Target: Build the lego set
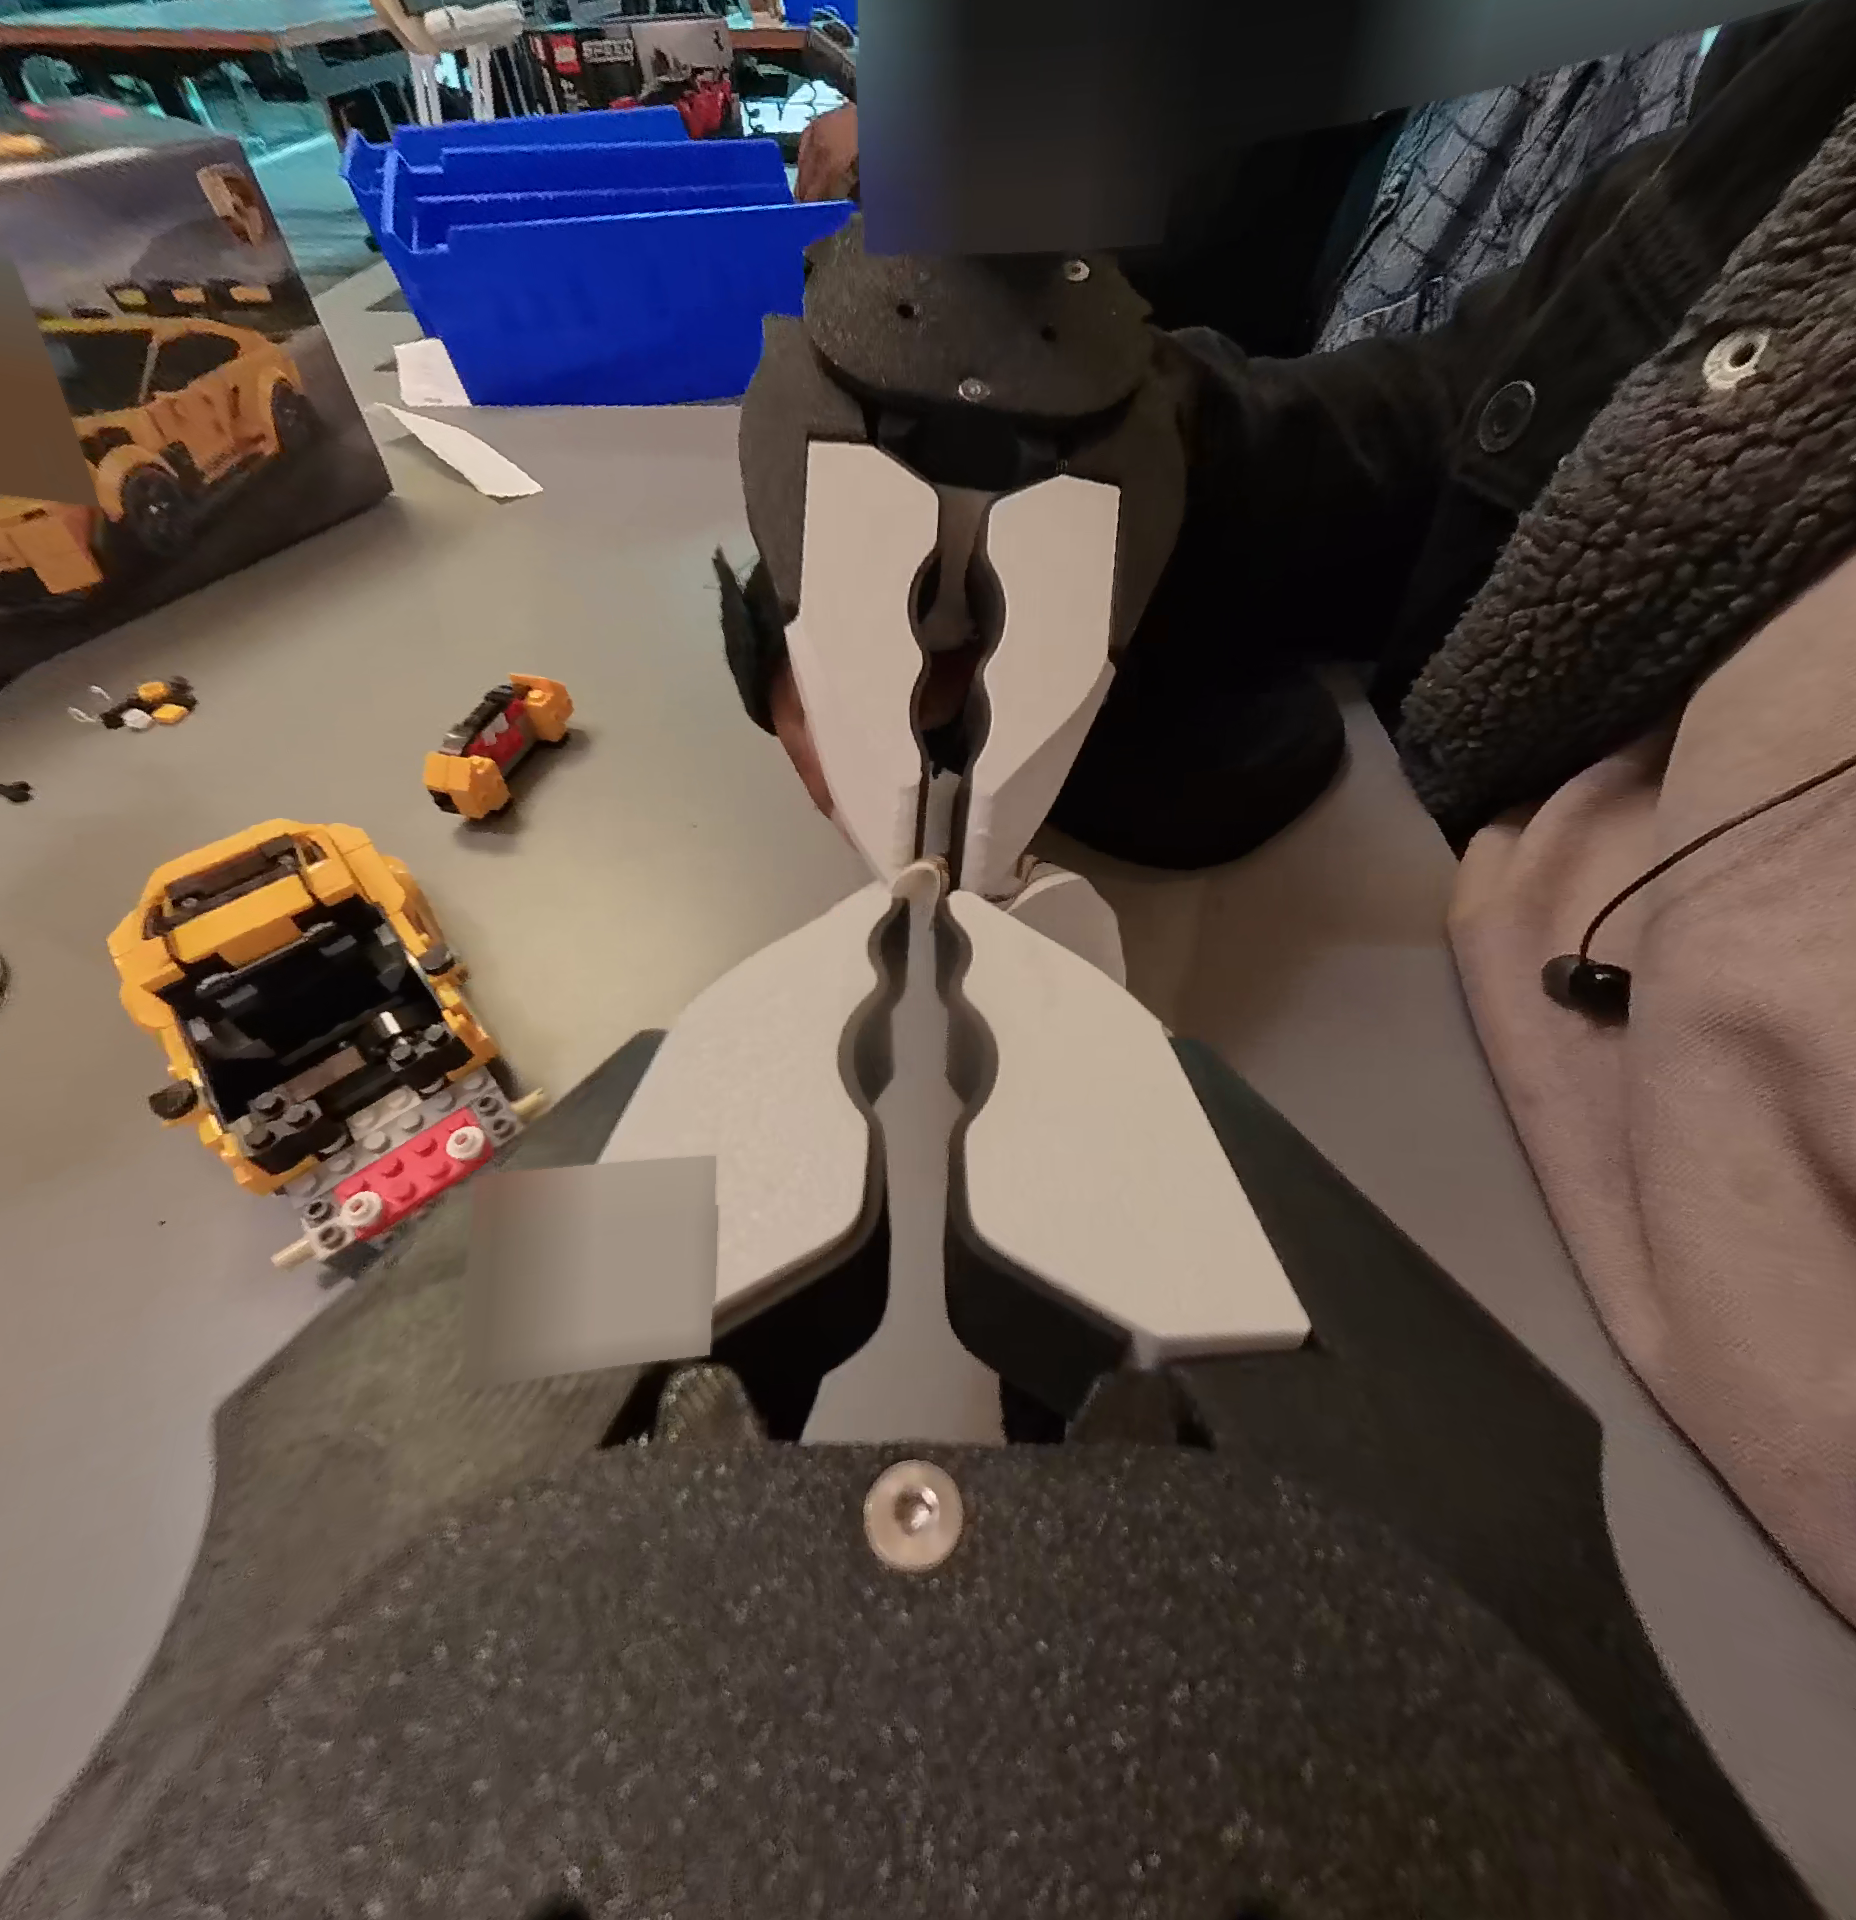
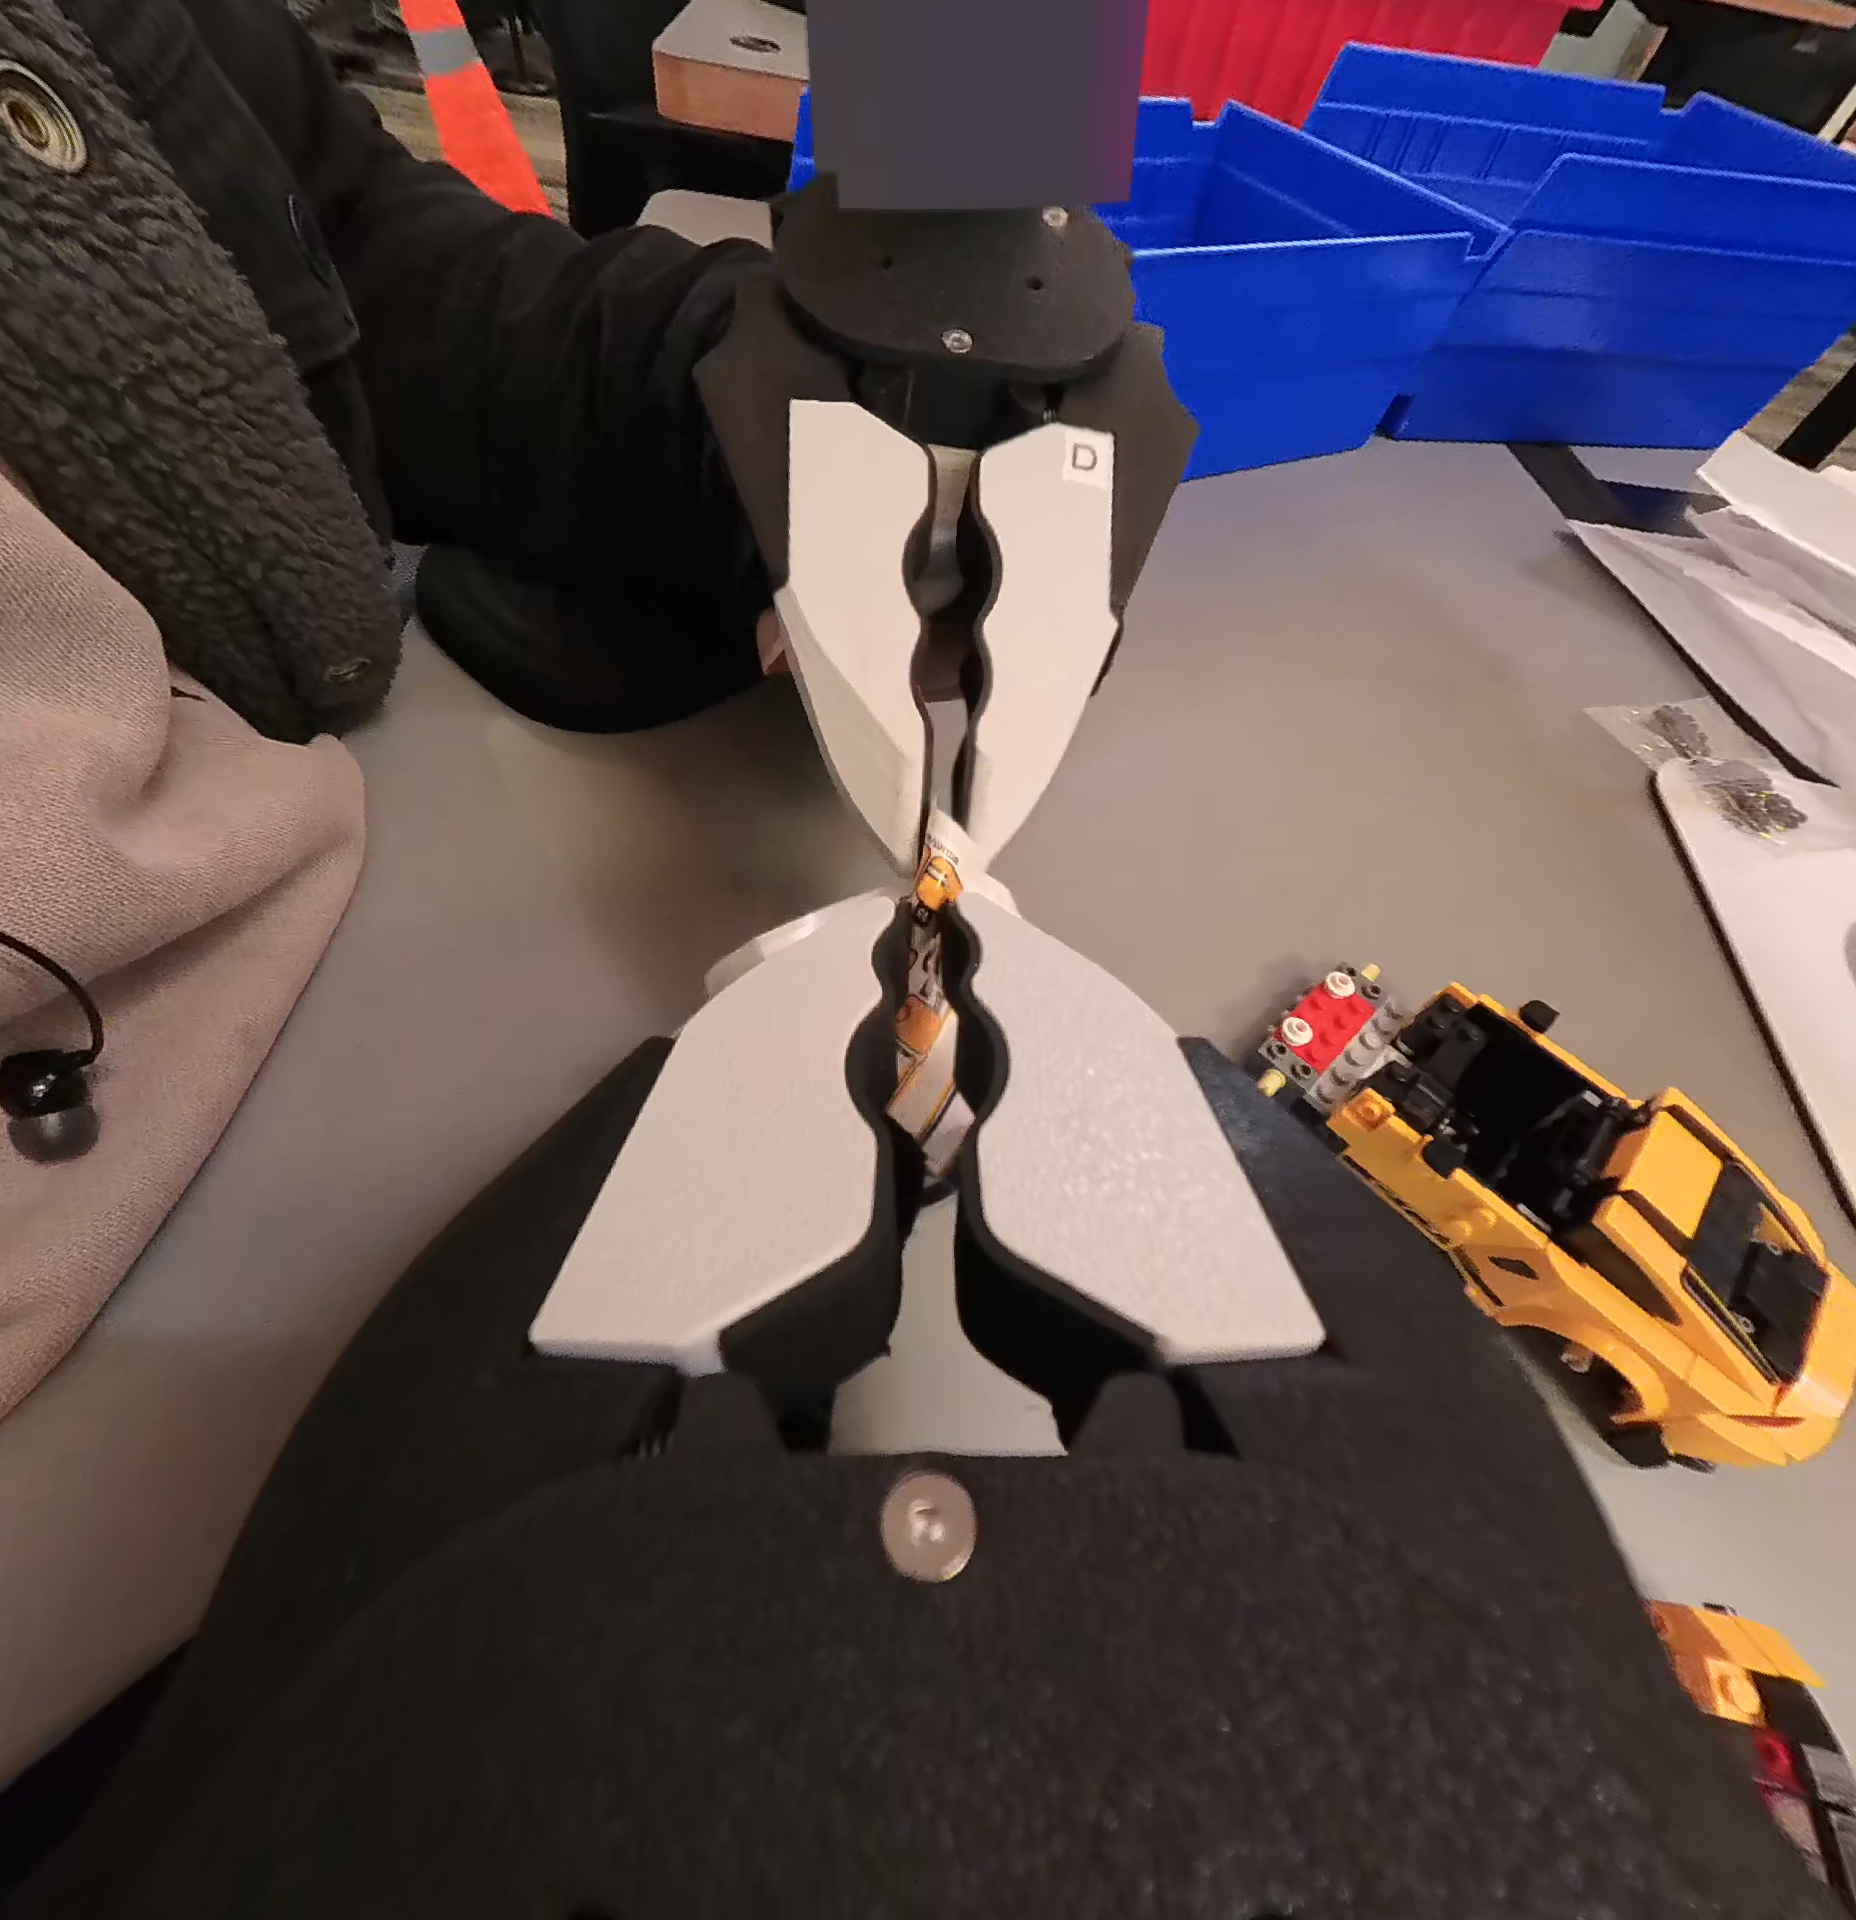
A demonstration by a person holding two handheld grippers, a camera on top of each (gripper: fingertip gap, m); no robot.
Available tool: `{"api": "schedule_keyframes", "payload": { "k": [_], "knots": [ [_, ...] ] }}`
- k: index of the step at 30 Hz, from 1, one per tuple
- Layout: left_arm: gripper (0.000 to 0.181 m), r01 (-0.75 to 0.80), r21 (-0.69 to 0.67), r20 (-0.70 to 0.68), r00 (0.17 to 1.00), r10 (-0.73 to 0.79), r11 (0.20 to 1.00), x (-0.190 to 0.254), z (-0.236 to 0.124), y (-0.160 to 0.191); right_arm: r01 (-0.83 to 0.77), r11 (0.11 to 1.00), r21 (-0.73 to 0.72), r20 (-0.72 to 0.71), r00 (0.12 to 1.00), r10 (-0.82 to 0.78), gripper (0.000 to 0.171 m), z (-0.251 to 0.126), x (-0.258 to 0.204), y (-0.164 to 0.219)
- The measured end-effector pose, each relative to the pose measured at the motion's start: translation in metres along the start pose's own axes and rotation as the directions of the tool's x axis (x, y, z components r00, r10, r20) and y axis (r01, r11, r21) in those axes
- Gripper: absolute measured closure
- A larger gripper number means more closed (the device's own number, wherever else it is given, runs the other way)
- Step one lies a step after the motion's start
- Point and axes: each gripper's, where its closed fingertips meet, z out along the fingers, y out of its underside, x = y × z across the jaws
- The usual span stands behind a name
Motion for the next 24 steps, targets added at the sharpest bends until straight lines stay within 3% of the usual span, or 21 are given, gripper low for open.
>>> {"api": "schedule_keyframes", "payload": {
  "k": [5,12,24],
  "knots": [
    [0.162,-0.085,0.011,0.028,0.996,0.084,0.996,0.001,0.001,-0.003,-0.014,1.0,-0.001,0.034,0.999,0.014,0.168,0.0,-0.005,0.0],
    [0.18,-0.117,-0.002,-0.014,0.993,0.117,0.993,0.01,0.004,-0.001,-0.031,0.999,-0.009,0.082,0.996,0.032,0.168,0.001,-0.012,0.002],
    [0.181,-0.155,-0.072,0.006,0.988,0.155,0.985,0.007,0.008,0.008,-0.069,0.998,0.002,0.09,0.994,0.068,0.17,0.0,-0.011,0.001]
  ]
}}
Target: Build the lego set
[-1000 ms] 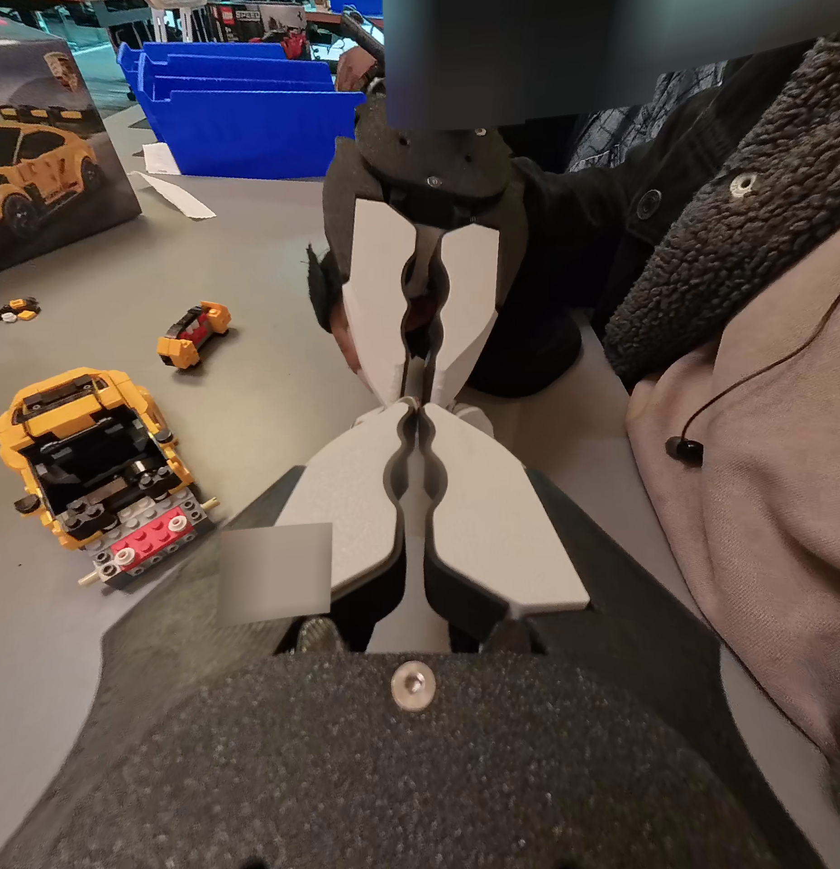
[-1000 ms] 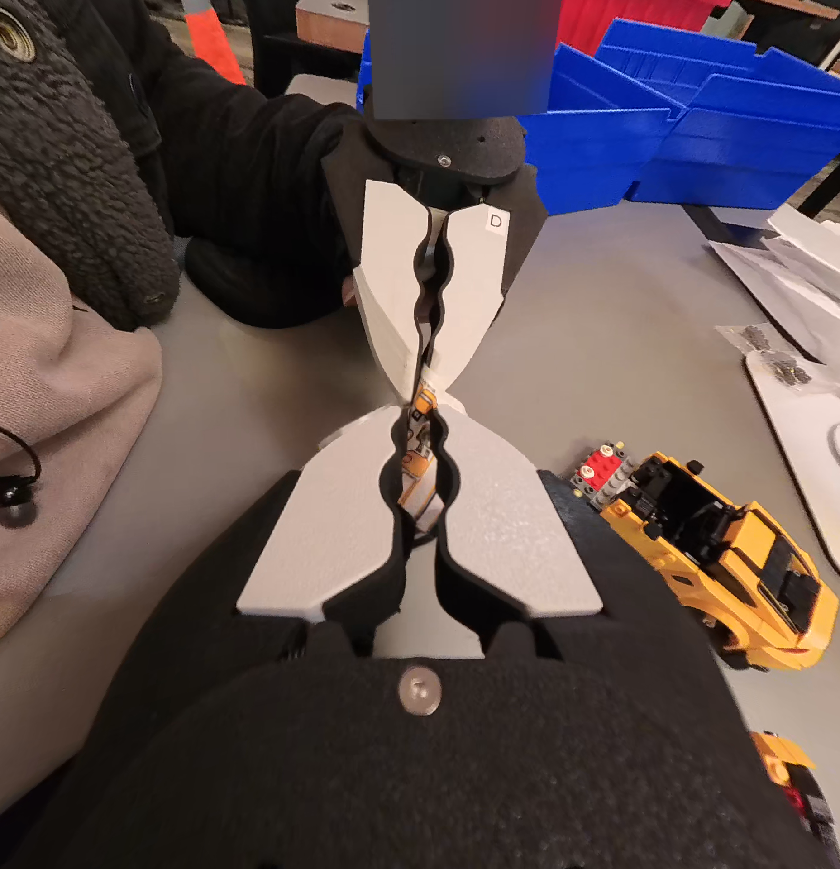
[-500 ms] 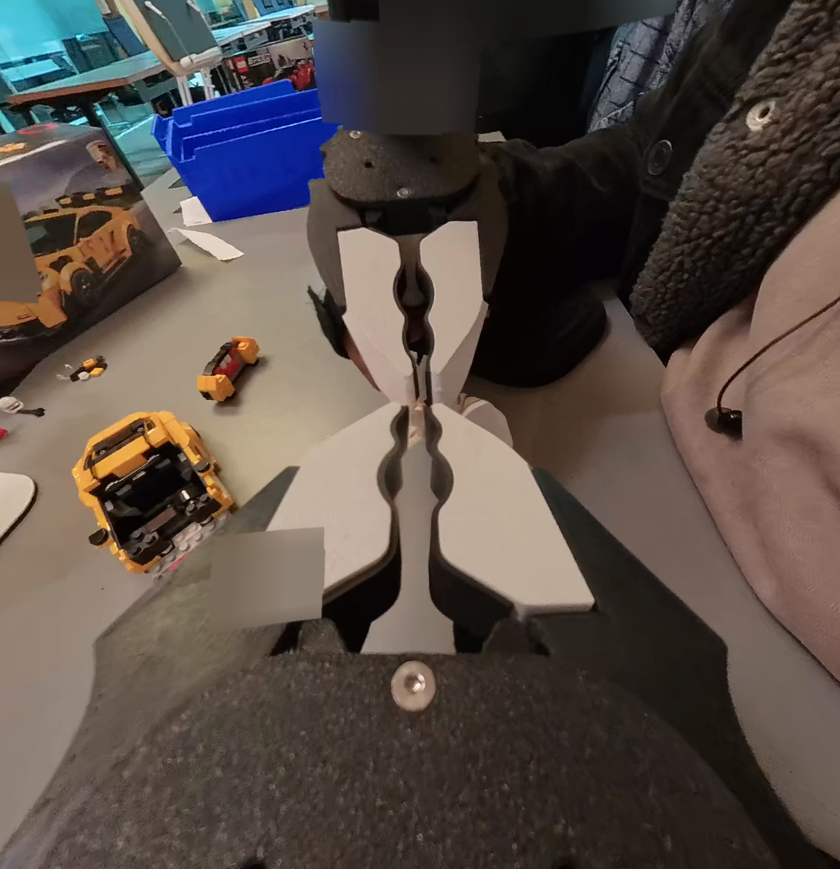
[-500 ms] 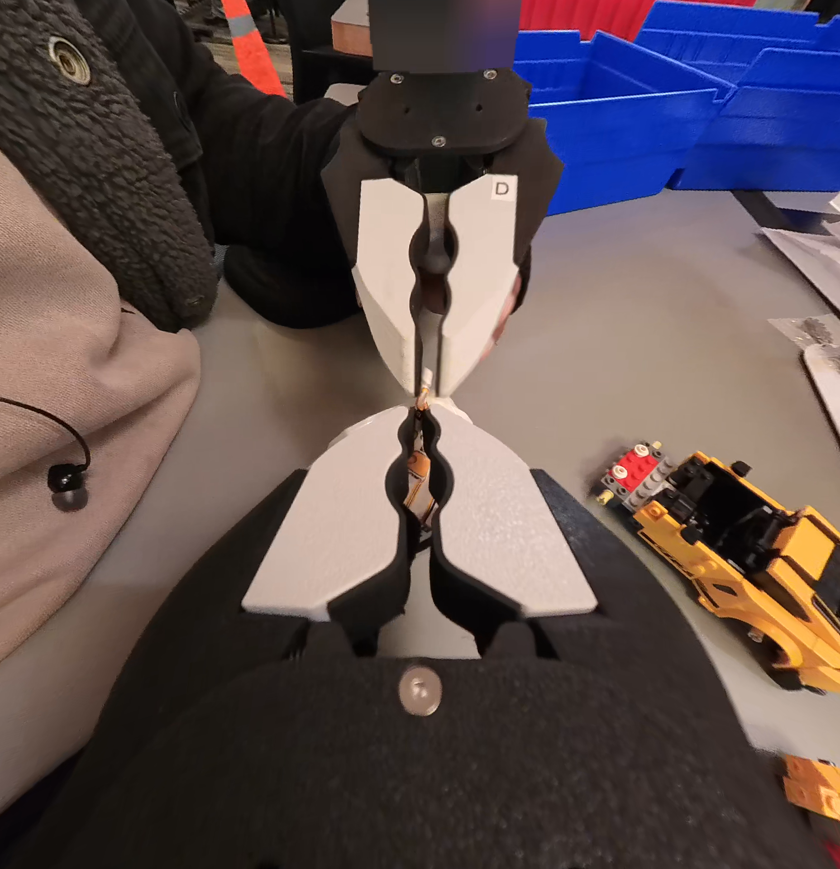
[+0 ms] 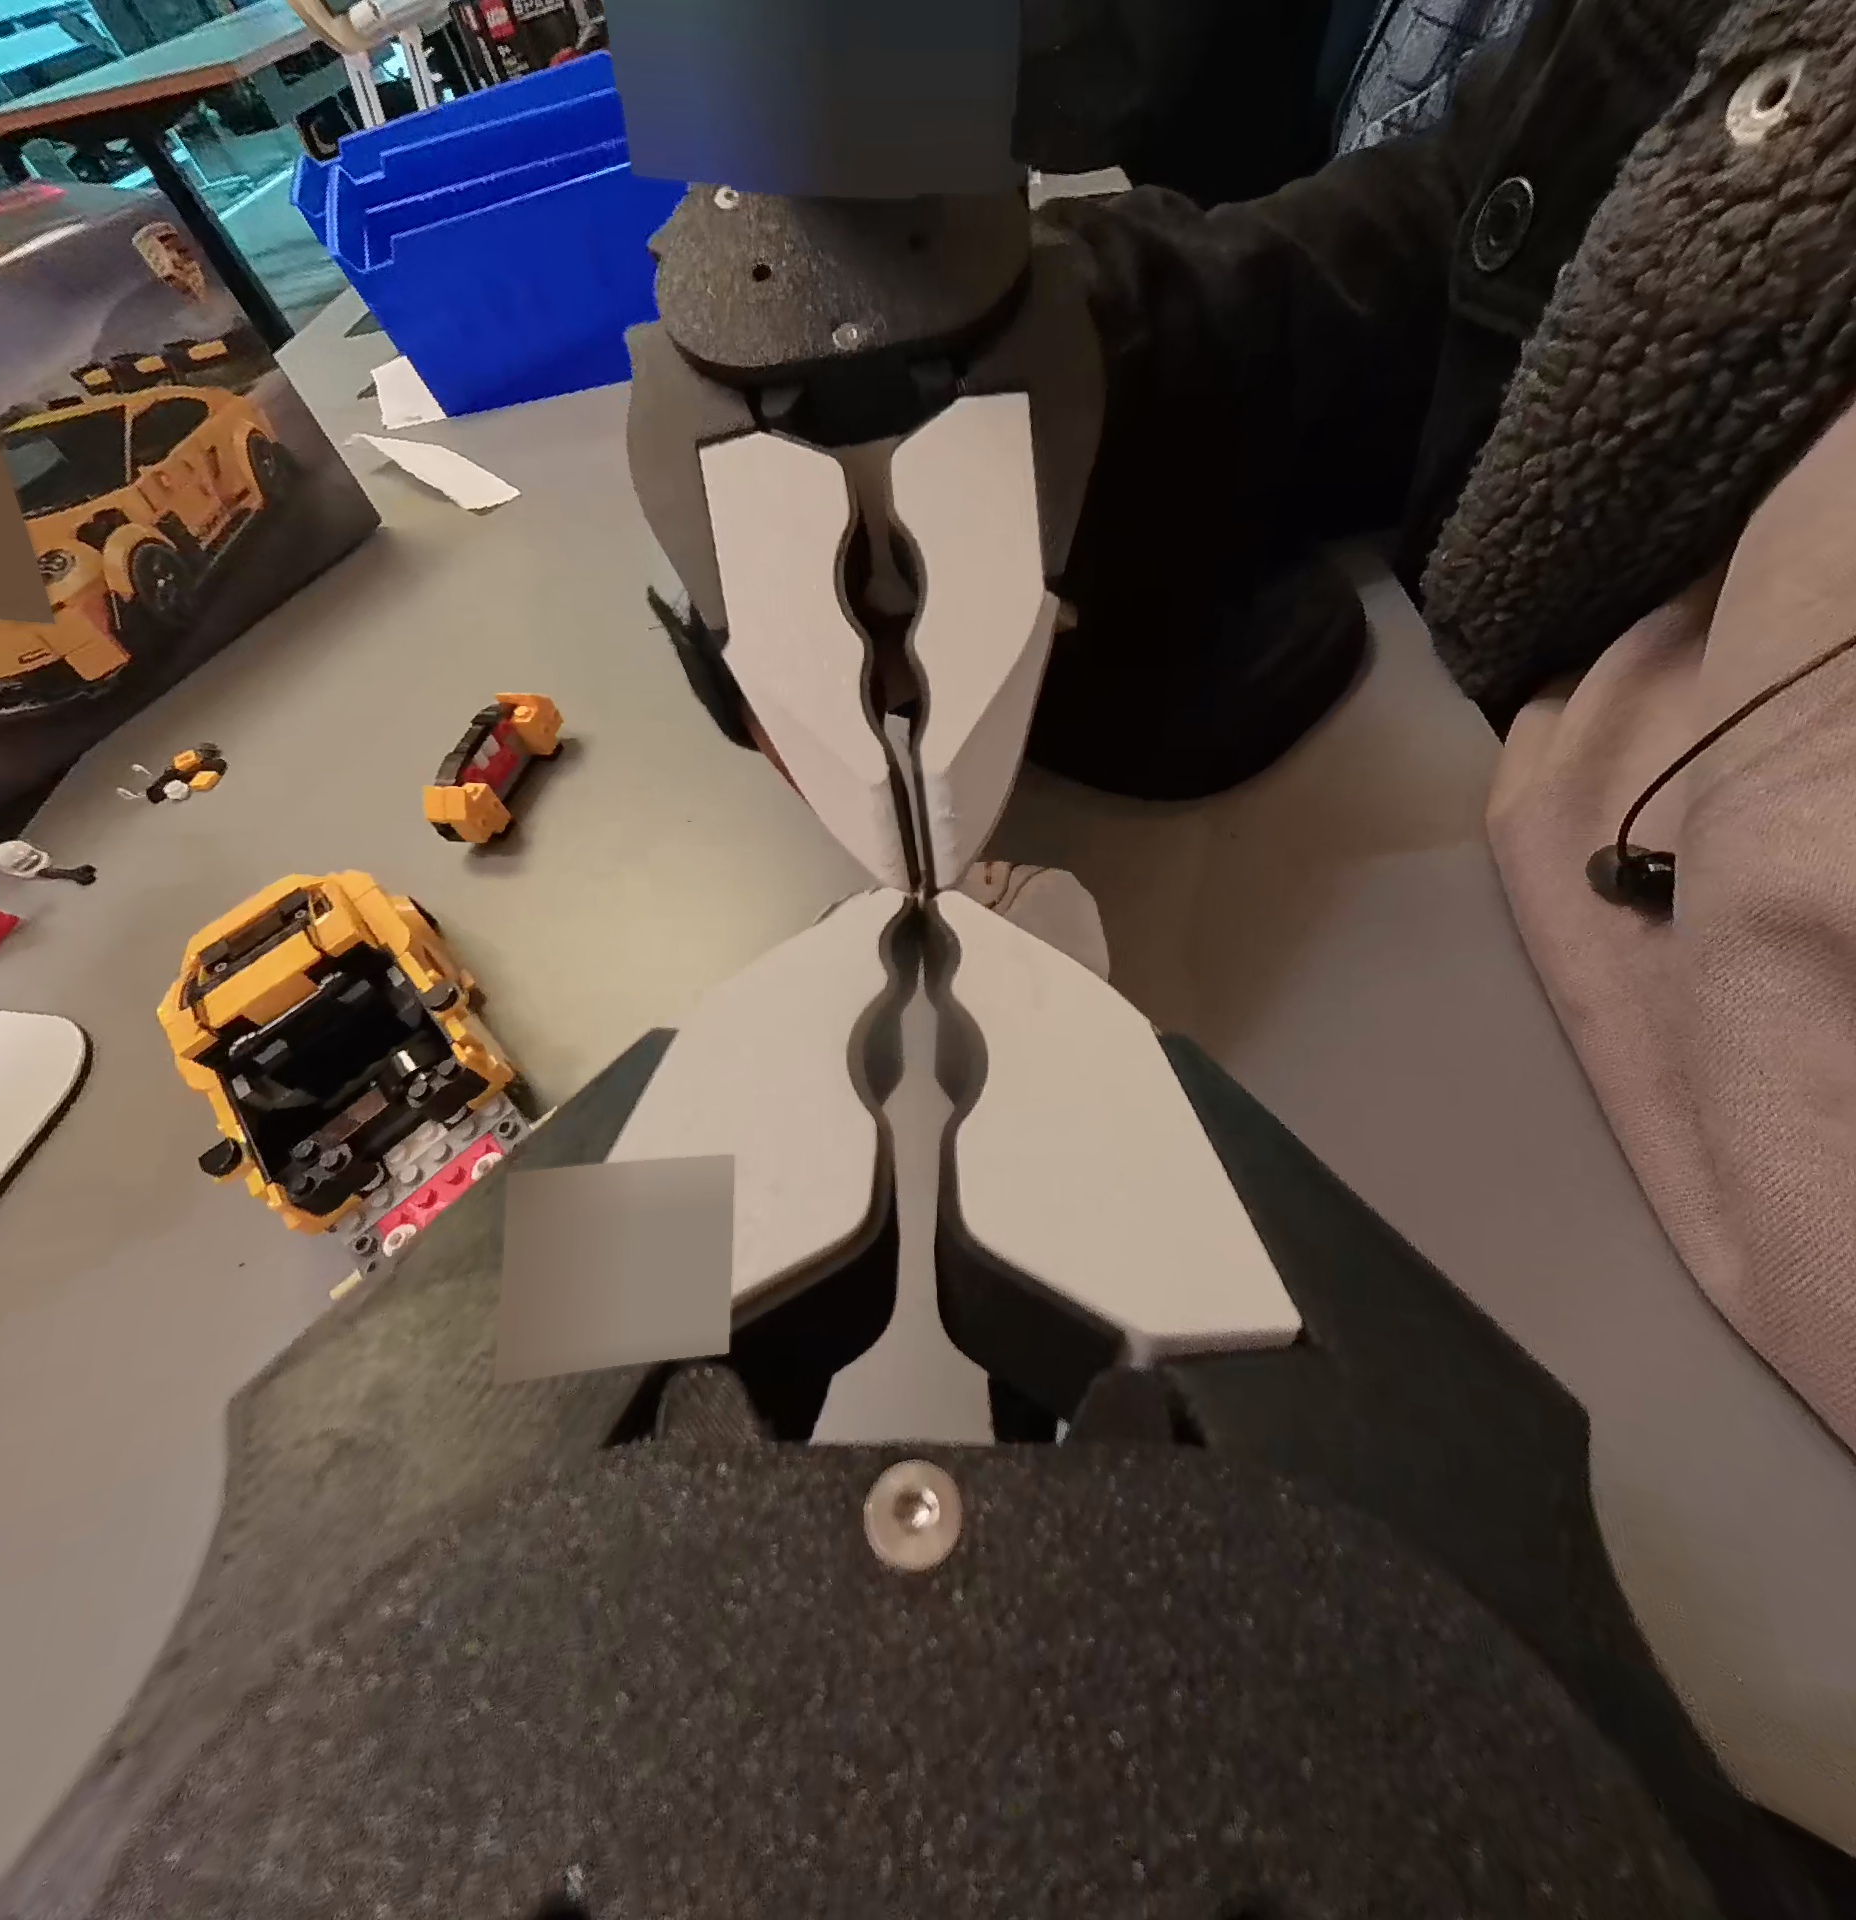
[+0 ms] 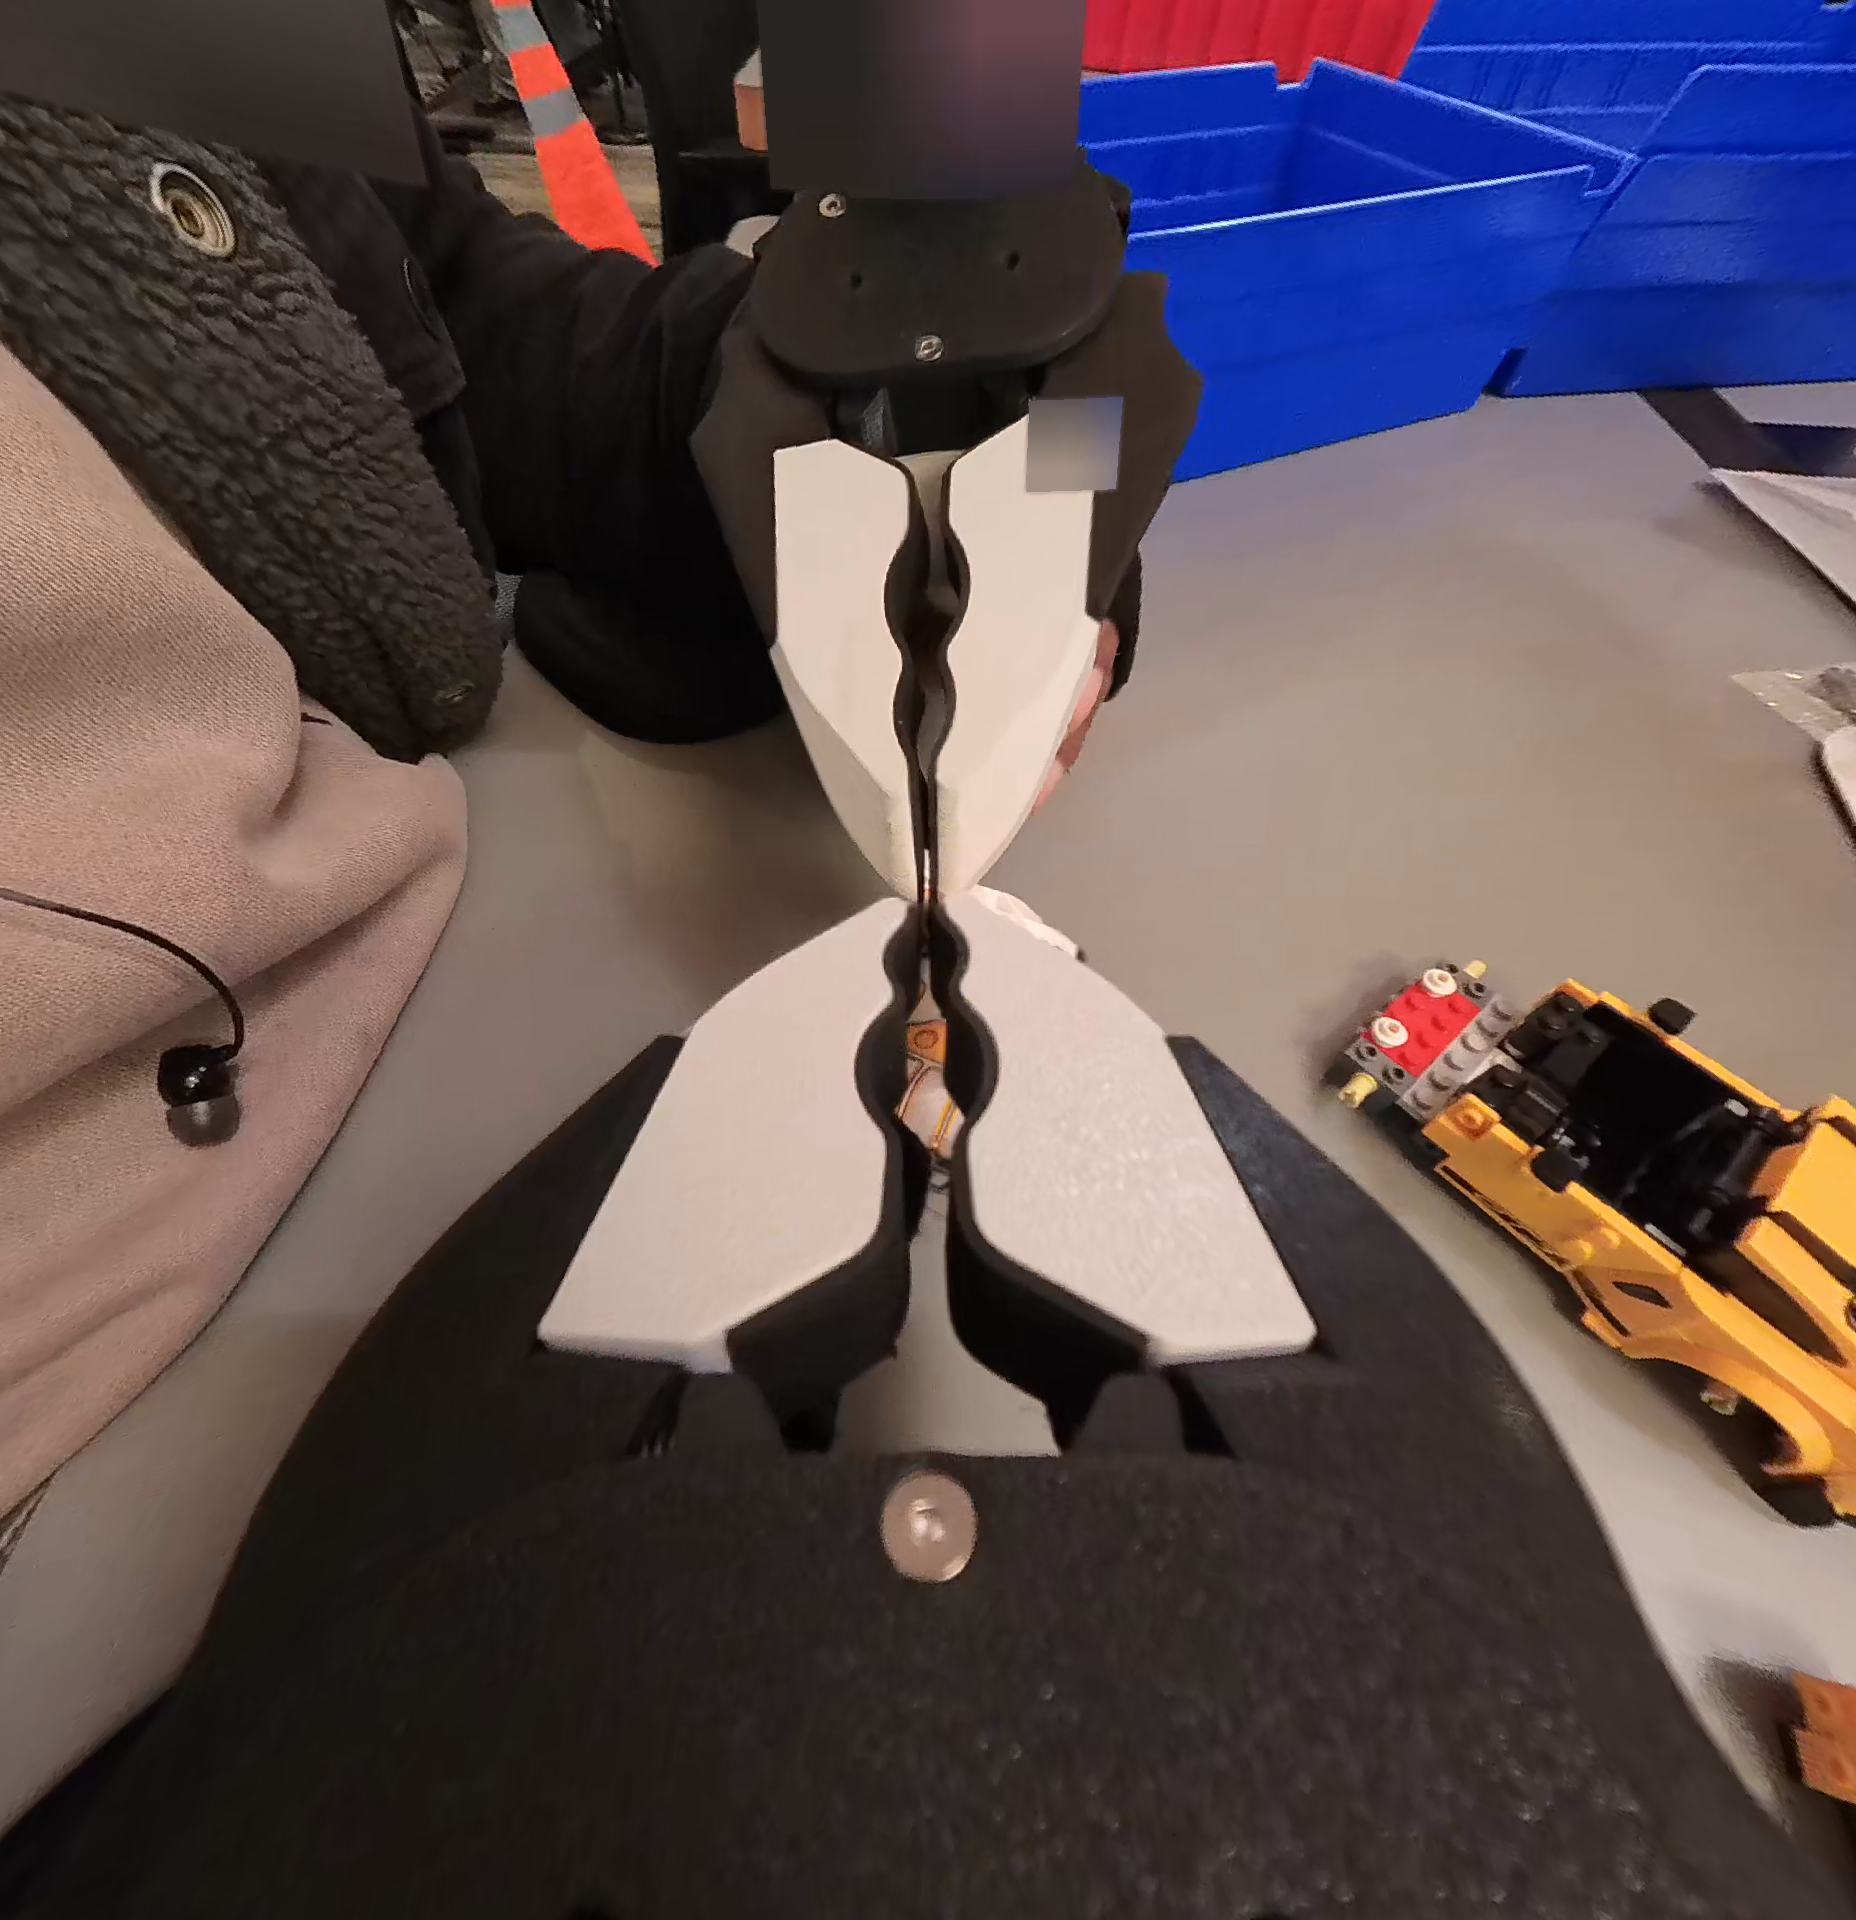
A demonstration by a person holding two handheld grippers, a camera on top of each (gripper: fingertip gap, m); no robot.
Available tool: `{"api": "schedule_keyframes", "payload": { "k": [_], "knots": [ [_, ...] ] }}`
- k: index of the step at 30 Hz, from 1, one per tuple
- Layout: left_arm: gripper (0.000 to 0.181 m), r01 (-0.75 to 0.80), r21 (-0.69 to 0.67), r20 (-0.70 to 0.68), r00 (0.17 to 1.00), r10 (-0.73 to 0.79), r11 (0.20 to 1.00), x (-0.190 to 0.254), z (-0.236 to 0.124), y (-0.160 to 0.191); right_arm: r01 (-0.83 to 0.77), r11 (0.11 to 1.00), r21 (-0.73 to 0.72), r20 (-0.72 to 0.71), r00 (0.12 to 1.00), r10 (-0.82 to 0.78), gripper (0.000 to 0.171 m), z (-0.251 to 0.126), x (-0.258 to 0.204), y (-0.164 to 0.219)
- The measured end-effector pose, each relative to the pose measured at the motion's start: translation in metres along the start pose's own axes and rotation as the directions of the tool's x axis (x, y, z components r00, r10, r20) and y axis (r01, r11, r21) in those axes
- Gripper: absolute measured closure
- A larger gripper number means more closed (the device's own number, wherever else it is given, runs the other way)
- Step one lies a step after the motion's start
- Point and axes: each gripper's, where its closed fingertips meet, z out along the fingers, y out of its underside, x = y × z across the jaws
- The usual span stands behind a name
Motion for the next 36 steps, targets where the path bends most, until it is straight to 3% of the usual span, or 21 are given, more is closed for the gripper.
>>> {"api": "schedule_keyframes", "payload": {
  "k": [6,12,19,36],
  "knots": [
    [0.18,-0.028,0.006,-0.002,1.0,0.028,1.0,0.002,0.001,-0.001,-0.031,0.999,0.011,0.035,0.999,0.031,0.171,-0.001,-0.003,0.0],
    [0.171,0.034,0.022,0.055,0.998,-0.035,0.999,-0.012,-0.006,-0.003,-0.027,0.998,0.057,-0.03,0.999,0.029,0.171,-0.007,0.009,-0.007],
    [0.181,0.116,0.02,0.013,0.993,-0.116,0.993,-0.009,-0.004,-0.002,-0.001,0.998,0.07,-0.065,0.998,0.005,0.171,-0.008,0.012,-0.009],
    [0.181,0.005,-0.025,0.051,0.999,-0.004,1.0,-0.008,-0.008,0.003,-0.057,0.992,0.11,-0.022,0.998,0.06,0.171,-0.013,0.012,-0.011]
  ]
}}
